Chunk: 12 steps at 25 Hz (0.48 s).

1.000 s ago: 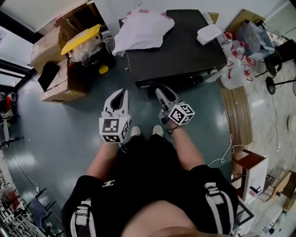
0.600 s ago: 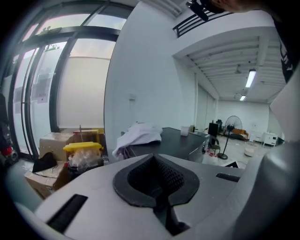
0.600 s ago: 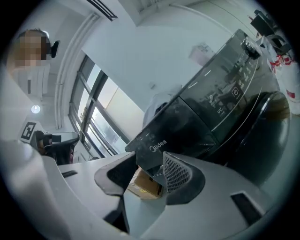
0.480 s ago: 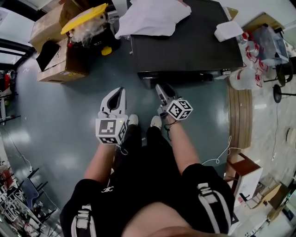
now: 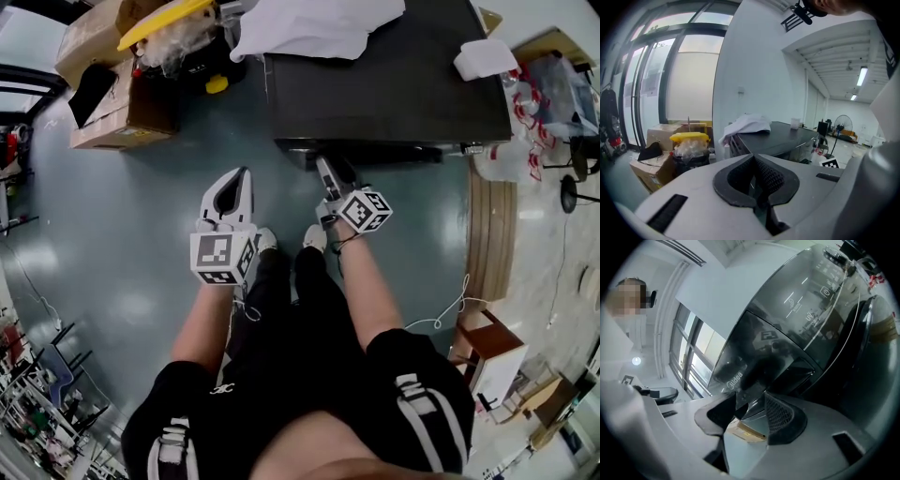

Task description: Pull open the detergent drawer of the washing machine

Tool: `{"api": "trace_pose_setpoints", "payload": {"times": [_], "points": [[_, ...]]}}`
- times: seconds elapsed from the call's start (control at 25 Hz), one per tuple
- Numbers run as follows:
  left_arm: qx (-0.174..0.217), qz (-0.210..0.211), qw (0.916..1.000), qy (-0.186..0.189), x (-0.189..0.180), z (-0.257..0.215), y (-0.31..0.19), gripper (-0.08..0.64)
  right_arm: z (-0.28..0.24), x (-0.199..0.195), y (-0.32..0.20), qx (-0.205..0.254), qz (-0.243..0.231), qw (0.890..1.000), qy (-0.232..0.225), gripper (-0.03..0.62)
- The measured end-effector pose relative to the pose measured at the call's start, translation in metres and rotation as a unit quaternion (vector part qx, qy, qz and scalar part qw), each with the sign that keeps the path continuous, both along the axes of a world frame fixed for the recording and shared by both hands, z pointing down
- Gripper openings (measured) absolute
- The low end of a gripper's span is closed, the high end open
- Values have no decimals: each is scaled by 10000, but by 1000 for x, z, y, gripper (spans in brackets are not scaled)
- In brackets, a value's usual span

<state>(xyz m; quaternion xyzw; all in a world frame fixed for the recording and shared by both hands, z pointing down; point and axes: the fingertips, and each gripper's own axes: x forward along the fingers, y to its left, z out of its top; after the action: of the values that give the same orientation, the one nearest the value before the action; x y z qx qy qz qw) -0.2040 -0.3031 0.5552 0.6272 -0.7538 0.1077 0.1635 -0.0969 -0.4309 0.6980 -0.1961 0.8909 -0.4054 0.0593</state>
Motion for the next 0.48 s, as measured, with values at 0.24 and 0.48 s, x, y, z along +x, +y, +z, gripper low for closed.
{"api": "trace_pose_setpoints", "payload": {"times": [0.24, 0.48], "points": [[-33, 1, 10000, -32, 8, 4, 6, 2, -2, -4, -8, -110, -75, 9991, -391, 179], [-261, -122, 9996, 10, 3, 24, 22, 2, -2, -7, -9, 13, -215, 9961, -860, 178]]}}
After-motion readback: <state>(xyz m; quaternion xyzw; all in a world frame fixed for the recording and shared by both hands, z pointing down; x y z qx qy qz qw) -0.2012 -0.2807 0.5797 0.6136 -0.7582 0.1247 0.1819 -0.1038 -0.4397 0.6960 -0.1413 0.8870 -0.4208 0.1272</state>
